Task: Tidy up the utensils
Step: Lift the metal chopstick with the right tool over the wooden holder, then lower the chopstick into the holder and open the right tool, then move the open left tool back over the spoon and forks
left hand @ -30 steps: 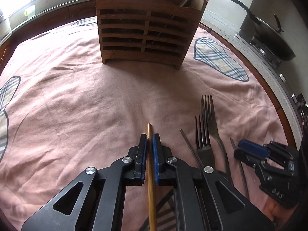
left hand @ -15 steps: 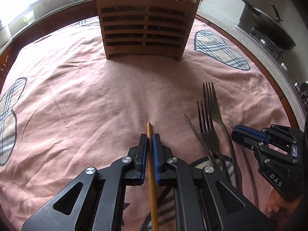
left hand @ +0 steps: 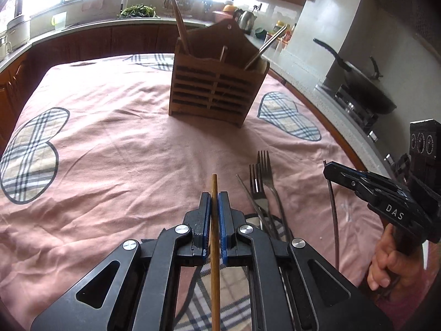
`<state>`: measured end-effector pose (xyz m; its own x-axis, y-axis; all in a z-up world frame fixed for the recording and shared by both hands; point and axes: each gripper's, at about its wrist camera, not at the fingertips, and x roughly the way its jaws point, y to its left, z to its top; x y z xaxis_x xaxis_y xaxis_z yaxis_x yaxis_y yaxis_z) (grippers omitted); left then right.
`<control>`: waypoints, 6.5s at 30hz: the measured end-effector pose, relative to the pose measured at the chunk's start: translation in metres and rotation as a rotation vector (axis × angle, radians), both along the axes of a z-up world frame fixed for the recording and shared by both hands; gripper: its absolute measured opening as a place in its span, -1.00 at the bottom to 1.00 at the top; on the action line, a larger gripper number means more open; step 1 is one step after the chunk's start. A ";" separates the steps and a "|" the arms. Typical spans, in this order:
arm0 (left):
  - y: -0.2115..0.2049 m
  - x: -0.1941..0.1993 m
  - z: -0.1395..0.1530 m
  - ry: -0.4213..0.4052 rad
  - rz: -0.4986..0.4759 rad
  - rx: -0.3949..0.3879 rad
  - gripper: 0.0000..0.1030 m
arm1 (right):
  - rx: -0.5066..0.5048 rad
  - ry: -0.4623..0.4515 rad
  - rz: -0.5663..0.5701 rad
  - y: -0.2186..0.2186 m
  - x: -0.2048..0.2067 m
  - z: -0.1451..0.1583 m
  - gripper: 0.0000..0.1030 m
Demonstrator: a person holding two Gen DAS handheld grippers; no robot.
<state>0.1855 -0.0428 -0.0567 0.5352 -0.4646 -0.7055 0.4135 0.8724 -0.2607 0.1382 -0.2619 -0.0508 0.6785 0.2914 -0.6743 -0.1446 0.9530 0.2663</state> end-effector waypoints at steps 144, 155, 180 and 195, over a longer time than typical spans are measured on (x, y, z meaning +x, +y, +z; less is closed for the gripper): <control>-0.041 0.156 0.100 -0.518 0.274 -0.088 0.23 | 0.141 -0.366 -0.239 -0.055 0.144 0.094 0.07; -0.014 0.107 0.112 -0.472 0.296 -0.134 0.66 | 0.197 -0.391 -0.239 -0.063 0.094 0.103 0.71; 0.033 -0.021 0.005 -0.108 0.320 -0.053 0.70 | 0.173 -0.218 -0.167 -0.043 -0.015 0.043 0.76; 0.002 -0.055 -0.031 0.004 0.226 -0.014 0.70 | 0.180 -0.143 -0.179 -0.047 -0.055 0.006 0.75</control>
